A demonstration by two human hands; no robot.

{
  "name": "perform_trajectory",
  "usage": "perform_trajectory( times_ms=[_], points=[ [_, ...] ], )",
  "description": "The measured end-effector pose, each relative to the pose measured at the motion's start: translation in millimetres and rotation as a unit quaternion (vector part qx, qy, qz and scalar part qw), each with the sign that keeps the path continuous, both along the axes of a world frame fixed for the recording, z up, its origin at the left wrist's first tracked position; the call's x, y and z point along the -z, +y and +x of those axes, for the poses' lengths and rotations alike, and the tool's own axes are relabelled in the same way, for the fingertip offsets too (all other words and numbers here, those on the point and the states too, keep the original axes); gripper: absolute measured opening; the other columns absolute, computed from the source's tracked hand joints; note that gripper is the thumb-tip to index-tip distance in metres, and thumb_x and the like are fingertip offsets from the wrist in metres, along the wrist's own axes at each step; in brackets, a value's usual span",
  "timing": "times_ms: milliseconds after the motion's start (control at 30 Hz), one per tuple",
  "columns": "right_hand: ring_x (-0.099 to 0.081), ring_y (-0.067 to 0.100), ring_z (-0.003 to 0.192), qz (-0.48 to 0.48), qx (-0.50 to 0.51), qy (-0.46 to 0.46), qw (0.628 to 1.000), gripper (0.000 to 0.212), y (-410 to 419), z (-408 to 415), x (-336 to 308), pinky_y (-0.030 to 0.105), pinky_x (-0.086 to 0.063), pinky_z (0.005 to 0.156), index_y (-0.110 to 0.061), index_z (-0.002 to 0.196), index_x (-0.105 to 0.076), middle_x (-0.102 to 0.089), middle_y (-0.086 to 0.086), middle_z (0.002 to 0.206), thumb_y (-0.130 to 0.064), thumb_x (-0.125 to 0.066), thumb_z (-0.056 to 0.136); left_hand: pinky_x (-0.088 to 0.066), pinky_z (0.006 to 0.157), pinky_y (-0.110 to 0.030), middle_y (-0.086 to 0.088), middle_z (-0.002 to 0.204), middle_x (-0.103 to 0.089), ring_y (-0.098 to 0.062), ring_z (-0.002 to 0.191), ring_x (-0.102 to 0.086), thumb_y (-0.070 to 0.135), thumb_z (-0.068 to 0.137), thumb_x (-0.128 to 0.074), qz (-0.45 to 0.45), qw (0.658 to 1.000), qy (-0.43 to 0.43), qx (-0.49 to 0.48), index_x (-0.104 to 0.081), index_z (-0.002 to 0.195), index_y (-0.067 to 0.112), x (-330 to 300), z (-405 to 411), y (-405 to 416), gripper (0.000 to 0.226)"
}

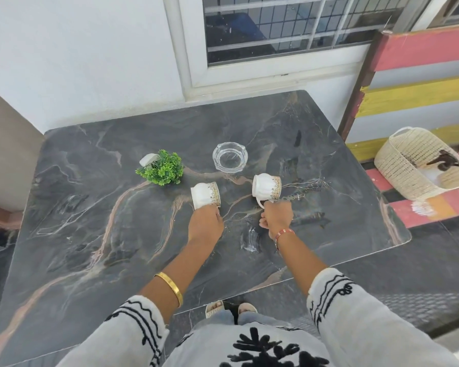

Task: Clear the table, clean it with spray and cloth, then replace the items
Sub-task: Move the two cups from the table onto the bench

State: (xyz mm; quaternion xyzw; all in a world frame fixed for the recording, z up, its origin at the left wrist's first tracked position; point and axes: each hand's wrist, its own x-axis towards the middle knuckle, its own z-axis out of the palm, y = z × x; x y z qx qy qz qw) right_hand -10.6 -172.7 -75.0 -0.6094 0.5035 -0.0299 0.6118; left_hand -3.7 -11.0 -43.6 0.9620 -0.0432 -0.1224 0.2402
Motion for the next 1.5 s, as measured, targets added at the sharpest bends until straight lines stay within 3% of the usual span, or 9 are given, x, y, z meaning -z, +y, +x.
perform_trajectory(
  times_ms=[300, 467, 567, 767, 933, 1033, 1200, 1300, 1500],
  points=[
    [-0.038, 0.017, 0.053, 0.015, 0.039, 0.004, 0.999, 0.027, -3.4, 8.0, 3.4, 0.014, -0.032, 0.032, -0.009, 0.104, -0.04, -0.05, 0.016, 0.095, 0.008, -0.045, 0.083, -0.048, 0.083, -0.038, -0.019, 0.111, -0.063, -0.034, 0.102, -0.059, 0.01, 0.091, -0.042, 0.04, 0.999, 0.01, 0.028, -0.059, 0.109, 0.003, 2.3, -5.9, 1.1, 0.027],
    [-0.041, 0.017, 0.043, 0.007, 0.012, 0.008, 1.0, 0.014, -2.1, 6.4, -0.7, 0.014, -0.034, 0.033, -0.003, 0.08, -0.051, -0.053, 0.013, 0.078, 0.01, -0.052, 0.081, -0.047, 0.085, -0.04, -0.016, 0.116, -0.057, -0.034, 0.103, -0.057, 0.01, 0.091, -0.044, 0.018, 1.0, 0.014, 0.022, -0.052, 0.113, 0.003, 1.8, -9.8, 2.6, 0.025],
    [-0.038, 0.016, 0.037, -0.012, -0.002, -0.015, 1.0, 0.031, 0.0, 8.0, -5.9, 0.018, -0.034, 0.037, -0.01, 0.061, -0.039, -0.046, 0.007, 0.06, 0.006, -0.057, 0.08, -0.046, 0.085, -0.039, -0.015, 0.119, -0.053, -0.033, 0.104, -0.057, 0.01, 0.089, -0.047, 0.063, 0.997, 0.009, 0.054, -0.049, 0.115, 0.005, 0.2, -8.1, 2.8, 0.027],
    [-0.044, 0.007, 0.021, -0.104, -0.081, -0.034, 0.991, 0.028, 6.6, 3.6, -17.7, 0.017, -0.041, 0.029, -0.01, 0.059, -0.043, -0.052, 0.008, 0.058, -0.001, -0.061, 0.079, -0.047, 0.079, -0.036, -0.015, 0.123, -0.047, -0.033, 0.1, -0.058, 0.002, 0.087, -0.049, 0.126, 0.988, -0.035, 0.079, -0.044, 0.117, 0.004, -1.8, 2.6, 3.3, 0.03],
    [-0.061, 0.027, 0.051, -0.196, -0.162, -0.061, 0.965, 0.025, 12.8, 2.8, -22.1, 0.026, -0.049, 0.037, -0.011, 0.061, -0.045, -0.062, 0.018, 0.071, -0.007, -0.065, 0.075, -0.043, 0.08, -0.042, -0.021, 0.11, -0.057, -0.037, 0.1, -0.055, 0.005, 0.088, -0.05, -0.039, 0.998, -0.023, -0.044, -0.047, 0.106, -0.001, -6.2, 9.2, 10.9, 0.019],
    [-0.061, 0.036, 0.067, -0.226, -0.2, -0.068, 0.951, 0.027, 20.8, 1.6, -25.6, 0.048, -0.056, 0.06, -0.015, 0.059, -0.042, -0.056, 0.007, 0.066, -0.006, -0.064, 0.072, -0.041, 0.07, -0.033, -0.014, 0.093, -0.059, -0.03, 0.085, -0.055, 0.007, 0.085, -0.059, -0.141, 0.98, -0.021, -0.139, -0.048, 0.088, 0.007, -3.9, 7.3, 19.9, 0.012],
    [-0.06, 0.036, 0.069, -0.232, -0.211, -0.077, 0.946, 0.031, 26.8, 0.0, -28.9, 0.05, -0.055, 0.062, -0.017, 0.057, -0.04, -0.047, -0.002, 0.062, -0.007, -0.065, 0.073, -0.05, 0.071, -0.033, 0.0, 0.071, -0.056, -0.019, 0.068, -0.066, 0.008, 0.08, -0.065, -0.273, 0.933, -0.005, -0.233, -0.043, 0.066, 0.021, 0.3, 4.7, 36.9, 0.029],
    [-0.059, 0.031, 0.063, -0.223, -0.212, -0.07, 0.949, 0.03, 28.3, -1.1, -30.6, 0.04, -0.054, 0.052, -0.015, 0.057, -0.041, -0.051, 0.002, 0.062, -0.007, -0.064, 0.074, -0.044, 0.065, -0.026, -0.002, 0.067, -0.055, 0.005, 0.044, -0.06, 0.006, 0.083, -0.06, -0.32, 0.902, -0.001, -0.289, -0.04, 0.064, 0.019, 4.8, 1.7, 49.7, 0.03],
    [-0.049, 0.009, 0.033, -0.158, -0.251, -0.075, 0.952, 0.014, 43.7, -1.1, -32.5, 0.018, -0.038, 0.027, -0.005, 0.072, -0.049, -0.054, 0.013, 0.066, -0.004, -0.062, 0.077, -0.053, 0.054, -0.015, -0.007, 0.069, -0.058, 0.0, 0.042, -0.061, -0.002, 0.084, -0.059, -0.419, 0.848, 0.068, -0.319, -0.049, 0.082, 0.007, 8.2, -2.6, 66.3, 0.013]
  ],
)
